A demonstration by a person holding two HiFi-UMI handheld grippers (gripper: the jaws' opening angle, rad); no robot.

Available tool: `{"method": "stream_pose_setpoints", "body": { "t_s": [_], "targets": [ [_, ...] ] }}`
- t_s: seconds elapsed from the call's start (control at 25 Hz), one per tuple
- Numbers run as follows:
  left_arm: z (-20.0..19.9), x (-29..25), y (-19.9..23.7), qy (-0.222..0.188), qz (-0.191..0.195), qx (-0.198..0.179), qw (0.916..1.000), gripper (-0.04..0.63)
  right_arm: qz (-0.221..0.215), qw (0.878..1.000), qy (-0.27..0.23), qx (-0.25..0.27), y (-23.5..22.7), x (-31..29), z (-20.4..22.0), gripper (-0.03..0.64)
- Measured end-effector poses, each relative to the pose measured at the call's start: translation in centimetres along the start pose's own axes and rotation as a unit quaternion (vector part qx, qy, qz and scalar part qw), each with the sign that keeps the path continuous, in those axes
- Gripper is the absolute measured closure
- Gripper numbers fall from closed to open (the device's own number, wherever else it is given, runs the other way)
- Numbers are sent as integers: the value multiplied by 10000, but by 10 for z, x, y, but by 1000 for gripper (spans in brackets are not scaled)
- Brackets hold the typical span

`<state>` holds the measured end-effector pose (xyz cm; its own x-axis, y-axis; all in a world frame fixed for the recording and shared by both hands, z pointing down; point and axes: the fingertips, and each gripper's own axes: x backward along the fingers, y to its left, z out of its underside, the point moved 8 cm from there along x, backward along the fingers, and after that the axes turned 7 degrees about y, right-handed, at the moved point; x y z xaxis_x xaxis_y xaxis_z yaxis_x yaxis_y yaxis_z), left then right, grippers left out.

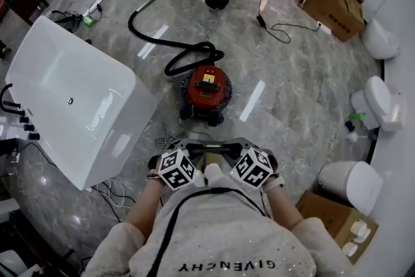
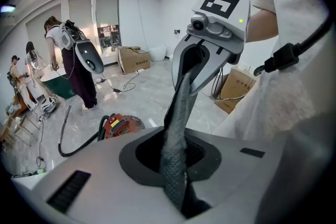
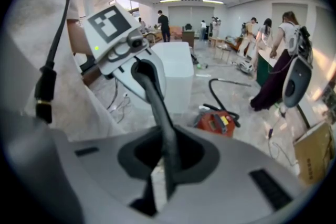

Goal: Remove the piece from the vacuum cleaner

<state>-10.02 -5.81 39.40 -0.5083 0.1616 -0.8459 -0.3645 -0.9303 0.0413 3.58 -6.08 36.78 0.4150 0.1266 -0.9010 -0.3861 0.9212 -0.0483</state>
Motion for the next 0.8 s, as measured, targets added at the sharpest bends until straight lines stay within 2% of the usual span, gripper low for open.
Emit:
{"method": "stream_pose_setpoints", "body": {
  "t_s": [0.8],
  "targets": [
    [10,-6,-10,136,110,100,9998,543,-198,9997,107,87,9,-10,6,563]
  ]
}}
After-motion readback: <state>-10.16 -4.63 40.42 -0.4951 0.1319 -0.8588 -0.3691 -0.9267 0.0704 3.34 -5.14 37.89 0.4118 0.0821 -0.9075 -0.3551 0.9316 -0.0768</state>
